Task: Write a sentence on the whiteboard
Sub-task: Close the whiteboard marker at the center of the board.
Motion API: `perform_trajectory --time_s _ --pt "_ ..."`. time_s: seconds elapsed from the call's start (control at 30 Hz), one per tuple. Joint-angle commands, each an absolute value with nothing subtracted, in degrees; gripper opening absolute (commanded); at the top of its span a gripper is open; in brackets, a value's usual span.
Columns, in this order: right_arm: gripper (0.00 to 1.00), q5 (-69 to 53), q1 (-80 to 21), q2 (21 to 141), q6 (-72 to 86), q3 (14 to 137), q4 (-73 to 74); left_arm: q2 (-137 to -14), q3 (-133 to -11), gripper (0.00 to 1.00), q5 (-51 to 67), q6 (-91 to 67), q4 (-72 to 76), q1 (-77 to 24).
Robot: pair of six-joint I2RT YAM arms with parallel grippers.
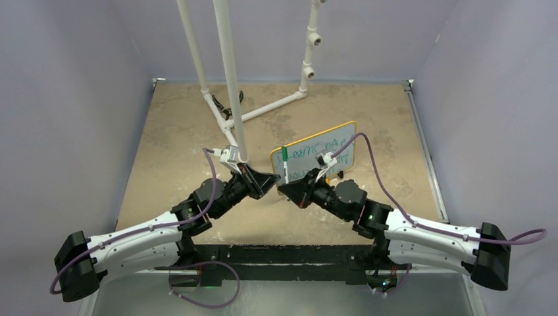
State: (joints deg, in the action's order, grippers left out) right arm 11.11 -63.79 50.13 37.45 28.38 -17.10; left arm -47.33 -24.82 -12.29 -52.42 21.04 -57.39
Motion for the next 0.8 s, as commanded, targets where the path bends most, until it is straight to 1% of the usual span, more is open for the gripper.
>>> perform_trajectory --time_s 0.0,0.03,0.1,0.17,0.27,0.43,0.6,0.77 --pt "0.0 12.9 -63.8 47.3 34.2 28.7 -21.0 -45.3 -30.3 0.19 -11.5 -46.4 16.3 -57.5" --pt "0.0 13.0 -63.8 46.7 33.6 28.6 -20.7 -45.0 -32.3 0.25 -11.6 -44.7 13.8 -57.5" --pt "0.0 13.0 -63.8 45.4 32.5 28.3 -20.1 -45.0 -36.9 0.33 -12.1 -41.3 8.2 -57.4" --pt "0.0 12.7 -63.8 44.0 31.3 27.8 -19.7 -44.8 -40.5 0.38 -13.0 -39.3 4.5 -57.4" --pt "0.0 12.0 -63.8 42.6 29.8 27.3 -19.4 -44.6 -43.5 0.46 -11.0 -38.0 5.6 -57.4" --pt "0.0 9.1 -63.7 42.0 28.0 27.3 -20.1 -48.4 -50.2 0.58 -5.9 -37.4 5.2 -57.4" --pt "0.0 5.7 -63.8 41.8 26.7 27.2 -21.2 -52.0 -55.2 0.66 -4.8 -37.8 2.4 -57.4" --pt "0.0 3.8 -63.8 41.3 26.0 27.1 -21.8 -54.0 -56.9 0.69 -5.2 -38.7 0.1 -57.3"
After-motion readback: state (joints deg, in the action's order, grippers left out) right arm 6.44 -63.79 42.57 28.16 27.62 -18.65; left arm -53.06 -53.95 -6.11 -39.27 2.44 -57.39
